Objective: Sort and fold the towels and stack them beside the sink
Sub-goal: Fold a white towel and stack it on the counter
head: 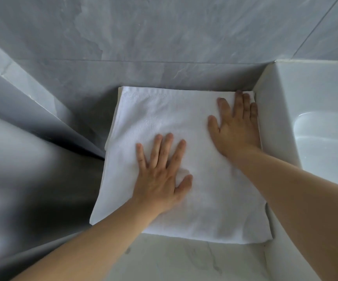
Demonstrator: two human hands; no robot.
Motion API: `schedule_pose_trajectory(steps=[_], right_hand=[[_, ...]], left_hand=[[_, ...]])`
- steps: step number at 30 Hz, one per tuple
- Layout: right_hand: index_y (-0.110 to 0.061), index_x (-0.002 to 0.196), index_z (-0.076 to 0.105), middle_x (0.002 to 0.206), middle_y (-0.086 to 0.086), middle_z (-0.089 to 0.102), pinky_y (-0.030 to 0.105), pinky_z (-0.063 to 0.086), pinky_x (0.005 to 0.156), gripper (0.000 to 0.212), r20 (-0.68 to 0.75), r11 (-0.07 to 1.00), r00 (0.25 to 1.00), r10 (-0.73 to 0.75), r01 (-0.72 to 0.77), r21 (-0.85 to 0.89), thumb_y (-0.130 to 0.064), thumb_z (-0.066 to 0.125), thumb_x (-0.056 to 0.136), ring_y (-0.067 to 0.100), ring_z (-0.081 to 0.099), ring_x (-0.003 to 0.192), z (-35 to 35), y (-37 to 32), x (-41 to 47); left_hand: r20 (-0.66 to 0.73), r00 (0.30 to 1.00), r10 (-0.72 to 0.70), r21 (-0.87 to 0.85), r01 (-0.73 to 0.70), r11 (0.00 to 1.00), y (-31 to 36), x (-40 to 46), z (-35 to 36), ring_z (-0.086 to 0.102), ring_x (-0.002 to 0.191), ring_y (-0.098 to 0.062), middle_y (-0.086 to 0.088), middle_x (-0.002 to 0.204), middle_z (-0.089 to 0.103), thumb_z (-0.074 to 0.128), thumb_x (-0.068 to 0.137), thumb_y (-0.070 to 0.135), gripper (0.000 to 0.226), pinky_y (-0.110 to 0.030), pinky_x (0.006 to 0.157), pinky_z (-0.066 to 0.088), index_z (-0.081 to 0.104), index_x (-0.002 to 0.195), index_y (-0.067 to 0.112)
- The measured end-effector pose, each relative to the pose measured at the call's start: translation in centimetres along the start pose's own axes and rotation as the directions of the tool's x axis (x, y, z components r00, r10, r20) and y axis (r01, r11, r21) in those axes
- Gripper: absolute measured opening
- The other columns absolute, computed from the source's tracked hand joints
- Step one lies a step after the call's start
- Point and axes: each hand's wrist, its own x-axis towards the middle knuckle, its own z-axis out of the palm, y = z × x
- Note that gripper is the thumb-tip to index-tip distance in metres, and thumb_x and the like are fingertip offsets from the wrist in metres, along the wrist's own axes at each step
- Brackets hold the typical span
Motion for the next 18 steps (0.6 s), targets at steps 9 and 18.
schedule_pose_trajectory(steps=[9,18], right_hand=[[-0.022,0.152,0.029,0.160,0.021,0.015,0.045,0.002,0.122,0.071,-0.061,0.999,0.998,0.014,-0.011,0.052,-0.054,0.016,0.090,0.033,0.009,0.149,0.2,0.1,-0.1],[-0.022,0.149,0.035,0.159,0.021,0.021,0.046,0.006,0.122,0.065,-0.105,0.997,0.994,0.020,-0.013,0.070,-0.049,0.022,0.091,0.034,0.015,0.148,0.3,0.0,-0.1]], left_hand=[[0.011,0.999,0.032,-0.036,-0.032,0.999,-3.0,10.8,-4.1,-0.015,0.152,-0.015,0.008,0.167,-0.007,0.013,0.101,0.058,0.061,-0.054,0.119,-0.013,0.005,0.157,0.038],[0.051,0.975,-0.214,0.011,0.214,0.977,-8.3,8.7,-3.9,-0.029,0.147,-0.018,-0.001,0.162,-0.027,-0.003,0.097,0.056,0.069,-0.046,0.121,-0.014,-0.018,0.156,0.025]])
